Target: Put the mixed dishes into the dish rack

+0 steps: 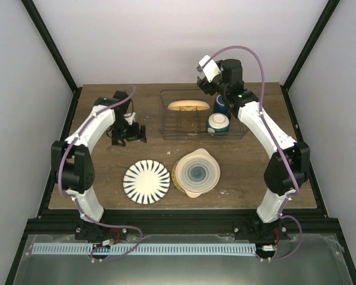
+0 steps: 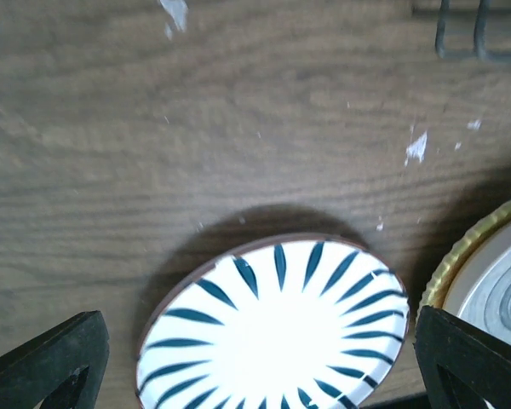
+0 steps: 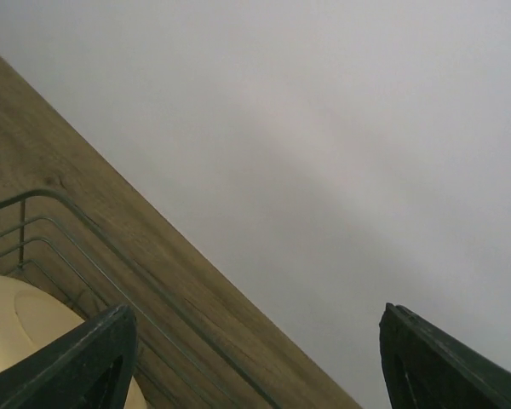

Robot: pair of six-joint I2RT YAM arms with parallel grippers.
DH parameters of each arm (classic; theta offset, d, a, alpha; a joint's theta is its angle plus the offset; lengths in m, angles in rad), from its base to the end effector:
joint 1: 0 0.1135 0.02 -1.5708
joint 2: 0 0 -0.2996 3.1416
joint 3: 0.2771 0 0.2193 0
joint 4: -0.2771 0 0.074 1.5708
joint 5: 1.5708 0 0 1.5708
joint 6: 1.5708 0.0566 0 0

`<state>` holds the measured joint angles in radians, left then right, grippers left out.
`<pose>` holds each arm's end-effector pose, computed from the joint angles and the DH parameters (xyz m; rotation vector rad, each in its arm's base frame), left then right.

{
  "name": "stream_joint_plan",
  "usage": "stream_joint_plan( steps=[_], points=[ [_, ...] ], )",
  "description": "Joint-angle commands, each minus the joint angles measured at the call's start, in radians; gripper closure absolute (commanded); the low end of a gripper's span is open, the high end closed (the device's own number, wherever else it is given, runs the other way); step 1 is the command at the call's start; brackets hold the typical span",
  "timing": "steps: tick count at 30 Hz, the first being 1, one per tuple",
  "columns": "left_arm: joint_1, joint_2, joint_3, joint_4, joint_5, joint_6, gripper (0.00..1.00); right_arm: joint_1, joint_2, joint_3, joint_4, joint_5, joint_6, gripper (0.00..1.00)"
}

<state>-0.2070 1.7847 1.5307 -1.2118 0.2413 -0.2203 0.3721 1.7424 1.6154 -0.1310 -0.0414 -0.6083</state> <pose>0.3068 -0.0783 0.2831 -0.0008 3.0651 -0.3973 0.3850 0.1528 0.4082 -0.8874 1.6010 -0.1285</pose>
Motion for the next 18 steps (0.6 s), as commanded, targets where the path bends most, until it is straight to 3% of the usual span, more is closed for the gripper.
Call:
stream_joint_plan(
  steps=[1,13,18],
  points=[
    [-0.05,-0.043,-0.059,-0.037,-0.034,-0.067,0.0,0.014,0.029,0.063,-0.169,0.123,0.171,0.21],
    [-0.078,-0.195,-0.311,-0.003,-0.03,-0.193,0.0,0.033,-0.042,-0.002,-0.229,0.094,0.272,0.22],
    [-0.078,-0.254,-0.404,0.055,-0.009,-0.252,0.0,0.045,-0.044,0.018,-0.278,0.068,0.325,0.32]
  ],
)
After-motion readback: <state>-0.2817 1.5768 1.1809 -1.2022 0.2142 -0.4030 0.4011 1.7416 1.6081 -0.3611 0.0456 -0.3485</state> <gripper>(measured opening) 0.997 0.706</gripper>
